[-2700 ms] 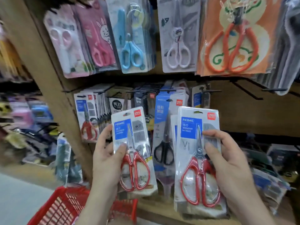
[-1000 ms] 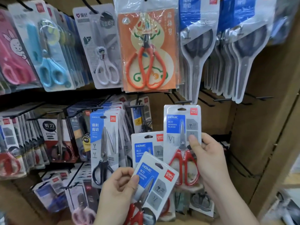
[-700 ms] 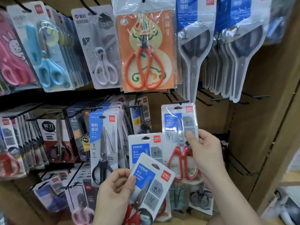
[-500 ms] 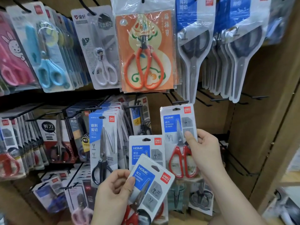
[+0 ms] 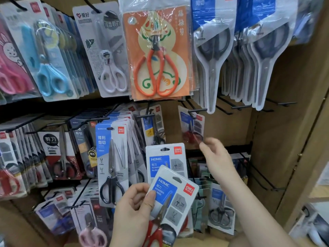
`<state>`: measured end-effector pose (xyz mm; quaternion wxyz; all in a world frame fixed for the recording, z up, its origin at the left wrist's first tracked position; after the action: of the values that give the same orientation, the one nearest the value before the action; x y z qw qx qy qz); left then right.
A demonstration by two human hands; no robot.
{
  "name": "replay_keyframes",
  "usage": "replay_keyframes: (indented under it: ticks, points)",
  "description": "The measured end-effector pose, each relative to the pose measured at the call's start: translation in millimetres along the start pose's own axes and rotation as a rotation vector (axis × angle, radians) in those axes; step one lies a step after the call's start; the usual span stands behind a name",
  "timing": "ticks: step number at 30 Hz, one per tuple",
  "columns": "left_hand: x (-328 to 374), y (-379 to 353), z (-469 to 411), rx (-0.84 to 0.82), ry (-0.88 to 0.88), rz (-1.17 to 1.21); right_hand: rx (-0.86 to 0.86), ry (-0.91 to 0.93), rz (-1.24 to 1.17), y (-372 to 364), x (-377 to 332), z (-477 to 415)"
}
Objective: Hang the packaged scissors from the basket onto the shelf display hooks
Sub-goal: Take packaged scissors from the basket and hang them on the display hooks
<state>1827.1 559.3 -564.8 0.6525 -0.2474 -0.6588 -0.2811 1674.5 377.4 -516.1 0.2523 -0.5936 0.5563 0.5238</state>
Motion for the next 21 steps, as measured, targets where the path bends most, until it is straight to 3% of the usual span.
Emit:
replay_keyframes:
  ticks: [3,4,6,10,15,21]
  points:
    - [-0.9,-10.6,-3.4,-0.008,0.006,0.040,-0.375,-0.079,-0.286,-9.5,3.1,48.6]
    - [-2.0,-14.8,-3.7,-0.028,0.021,0.038,-0.412,-0.113,-0.366,-11.6,5.6,57.3]
    - [-3.0,-23.3,-2.3,-0.089,0.046,0.028,-0.355,-0.170,-0.469,-10.5,12.5,57.7]
    - [1.3,-36.1,3.5,-0.191,0.037,0.013,-0.326,-0.124,-0.443,-1.0,7.3,48.2]
    - [4.0,-32.8,2.2,-0.132,0.008,0.107,-0.124,0.031,-0.479,17.0,-20.3,34.0]
    - [6.1,-28.5,5.5,-0.136,0.047,0.210,-0.023,0.079,-0.440,16.1,-35.1,22.9]
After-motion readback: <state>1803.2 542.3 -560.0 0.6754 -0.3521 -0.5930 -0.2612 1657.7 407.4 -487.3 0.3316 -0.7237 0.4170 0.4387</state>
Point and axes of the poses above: each hand's wrist, its own z-axis away from the middle knuckle, its own y-axis out of the back of the hand, x = y × z, the point moved 4 cm from there along -z, towards the middle knuckle, and after that the axes turned 14 degrees about y, right-handed, at the moved point
